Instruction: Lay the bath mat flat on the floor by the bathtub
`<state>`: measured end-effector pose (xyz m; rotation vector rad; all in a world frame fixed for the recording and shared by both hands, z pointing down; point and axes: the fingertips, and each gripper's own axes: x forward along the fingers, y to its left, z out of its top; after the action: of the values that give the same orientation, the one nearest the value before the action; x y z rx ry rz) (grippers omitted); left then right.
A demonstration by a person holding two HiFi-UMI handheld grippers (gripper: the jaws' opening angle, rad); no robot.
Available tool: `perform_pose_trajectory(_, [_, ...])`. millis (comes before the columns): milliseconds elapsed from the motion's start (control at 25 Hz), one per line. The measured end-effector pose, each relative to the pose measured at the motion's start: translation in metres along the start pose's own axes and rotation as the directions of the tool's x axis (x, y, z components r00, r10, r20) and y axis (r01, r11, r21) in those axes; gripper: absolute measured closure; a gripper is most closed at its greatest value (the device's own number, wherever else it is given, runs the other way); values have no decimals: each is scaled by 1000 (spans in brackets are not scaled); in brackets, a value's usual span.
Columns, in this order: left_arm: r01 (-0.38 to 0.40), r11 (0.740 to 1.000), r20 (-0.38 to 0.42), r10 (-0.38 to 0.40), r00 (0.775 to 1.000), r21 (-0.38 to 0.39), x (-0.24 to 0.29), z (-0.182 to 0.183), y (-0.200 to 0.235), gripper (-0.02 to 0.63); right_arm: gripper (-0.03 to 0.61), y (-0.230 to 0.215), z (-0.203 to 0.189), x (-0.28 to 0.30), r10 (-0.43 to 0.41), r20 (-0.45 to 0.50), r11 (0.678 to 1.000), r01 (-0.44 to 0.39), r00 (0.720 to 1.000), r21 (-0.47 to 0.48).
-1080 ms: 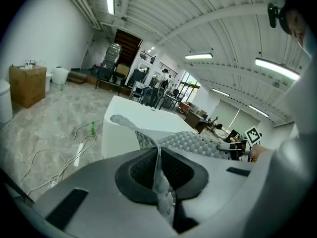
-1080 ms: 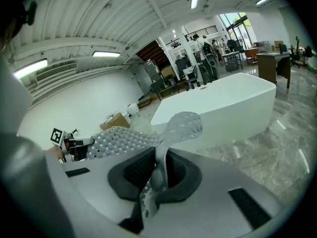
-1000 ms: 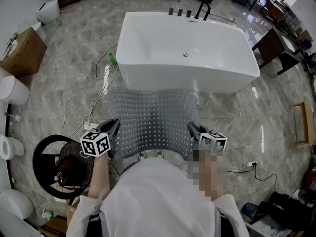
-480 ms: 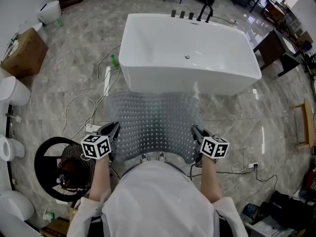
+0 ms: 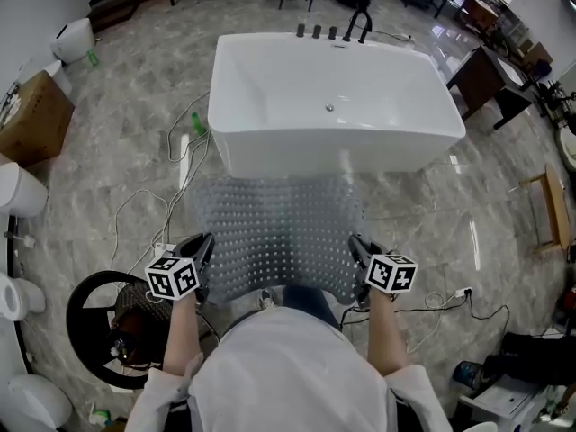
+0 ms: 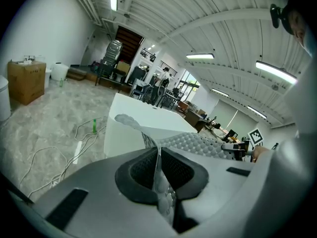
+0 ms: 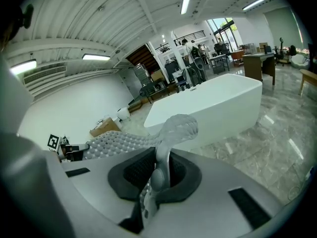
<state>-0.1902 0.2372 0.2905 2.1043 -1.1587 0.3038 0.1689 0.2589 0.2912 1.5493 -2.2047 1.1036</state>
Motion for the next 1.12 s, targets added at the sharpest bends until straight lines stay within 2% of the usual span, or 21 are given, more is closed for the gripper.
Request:
perform_pose_trajectory(440, [-26, 999, -14, 25, 1000, -30, 31, 12, 15, 569, 537, -22, 18, 36, 8, -40, 1000, -8, 999, 1])
perform_pose_trajectory(920, [-124, 991, -54, 122, 991, -39, 90, 38, 31, 571, 537, -60, 61, 101, 48, -105, 998, -53, 993, -43])
perform_pose_trajectory(1120, [-159, 985, -56, 155, 986, -65, 110, 40, 36, 571, 537, -81, 69, 121, 54, -131, 997, -60, 990, -47])
